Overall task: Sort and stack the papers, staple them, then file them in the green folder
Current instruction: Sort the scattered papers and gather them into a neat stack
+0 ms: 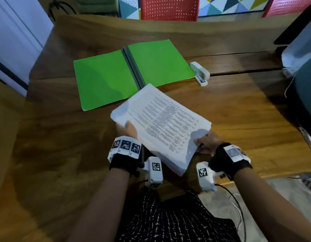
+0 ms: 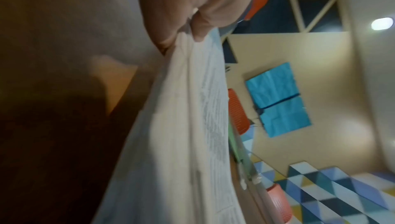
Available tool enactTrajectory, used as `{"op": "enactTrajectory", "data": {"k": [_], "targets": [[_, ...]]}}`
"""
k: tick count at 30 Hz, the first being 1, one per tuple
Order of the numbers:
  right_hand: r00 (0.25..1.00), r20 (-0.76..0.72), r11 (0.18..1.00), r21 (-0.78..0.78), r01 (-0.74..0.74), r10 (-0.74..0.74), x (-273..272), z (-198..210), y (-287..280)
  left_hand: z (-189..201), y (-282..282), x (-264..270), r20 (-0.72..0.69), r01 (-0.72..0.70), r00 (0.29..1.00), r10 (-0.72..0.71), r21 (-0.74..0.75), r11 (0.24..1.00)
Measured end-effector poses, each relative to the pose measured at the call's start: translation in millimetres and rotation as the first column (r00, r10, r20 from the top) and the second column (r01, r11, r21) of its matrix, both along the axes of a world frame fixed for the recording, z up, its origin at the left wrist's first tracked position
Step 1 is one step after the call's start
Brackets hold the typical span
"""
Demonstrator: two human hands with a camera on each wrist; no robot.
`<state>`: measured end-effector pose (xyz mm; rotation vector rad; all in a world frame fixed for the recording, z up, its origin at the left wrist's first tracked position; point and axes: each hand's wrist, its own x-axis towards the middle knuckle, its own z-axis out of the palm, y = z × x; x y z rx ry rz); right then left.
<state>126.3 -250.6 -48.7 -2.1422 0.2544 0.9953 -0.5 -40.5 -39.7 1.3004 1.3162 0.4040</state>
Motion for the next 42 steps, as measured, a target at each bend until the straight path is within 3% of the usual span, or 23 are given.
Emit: {"op": "enactTrajectory", "data": {"k": [2, 3, 5, 6, 8, 12, 14, 16, 22, 26, 28, 31, 34, 37, 42], "targets": [[0.937, 0.284, 0.957, -0.258, -0.130, 0.204, 5.0, 18.0, 2.6, 31.2, 2.0, 12.0, 0.144, -0.061, 0.988, 0.051, 0.066, 0.996], [0.892, 0.399, 0.963, -0.240, -0.123, 0.213, 6.6, 30.4, 6.7, 47.5, 4.0, 16.5, 0.174, -0.010, 0.985, -0.014, 0.133, 0.991], [0.853, 0.515, 0.991, 0.045, -0.126, 0.085, 10.8, 62.6, 18.0, 74.4, 9.6, 21.4, 0.328, 0.048, 0.937, -0.117, 0.212, 0.976], [0.856, 0.517, 0.961, 0.235, -0.146, 0.004, 12.8, 79.3, 23.7, 88.4, 10.1, 21.6, 0.392, 0.090, 0.901, -0.187, 0.253, 0.963], [0.878, 0.464, 0.821, 0.542, -0.178, -0.115, 10.6, 110.3, 34.1, 115.4, 7.9, 21.2, 0.447, 0.094, 0.853, -0.270, 0.379, 0.921], [0.834, 0.441, 0.599, 0.781, -0.176, -0.331, 1.2, 145.1, 39.6, 147.3, 7.1, 12.0, 0.538, 0.051, 0.776, -0.330, 0.468, 0.882], [0.814, 0.441, 0.561, 0.808, -0.178, -0.377, -6.9, 146.0, 38.3, 147.8, 8.0, 2.5, 0.558, 0.103, 0.733, -0.389, 0.474, 0.874], [0.807, 0.447, 0.589, 0.792, -0.158, -0.385, -15.9, 132.5, 36.2, 129.4, 8.8, -1.7, 0.585, 0.136, 0.717, -0.378, 0.415, 0.900], [0.863, 0.369, 0.653, 0.755, -0.061, -0.346, -35.4, 96.3, 41.1, 87.2, -4.2, -0.6, 0.488, 0.157, 0.791, -0.368, 0.420, 0.894], [0.822, 0.418, 0.667, 0.742, -0.062, -0.388, -25.5, 101.0, 45.7, 94.5, 0.6, 15.6, 0.447, 0.054, 0.850, -0.279, 0.452, 0.891], [0.776, 0.495, 0.709, 0.699, -0.089, -0.390, -16.2, 103.6, 49.1, 97.0, 3.0, 25.4, 0.463, 0.032, 0.845, -0.268, 0.456, 0.889], [0.699, 0.624, 0.815, 0.571, -0.102, -0.349, 6.2, 99.4, 52.8, 88.5, 10.1, 42.0, 0.293, 0.062, 0.930, -0.223, 0.472, 0.879], [0.730, 0.645, 0.904, 0.417, -0.090, -0.225, 26.4, 89.0, 53.3, 61.2, 20.4, 57.5, 0.076, 0.152, 0.977, -0.200, 0.411, 0.899], [0.790, 0.613, 0.977, 0.171, -0.130, -0.002, 38.9, 74.6, 48.9, 35.2, 17.7, 67.3, -0.171, 0.287, 0.955, -0.242, 0.333, 0.898], [0.862, 0.472, 0.979, -0.020, -0.202, 0.188, 55.3, 44.1, 48.0, 6.4, 6.6, 76.3, -0.310, 0.332, 0.913, -0.264, 0.191, 0.924]]}}
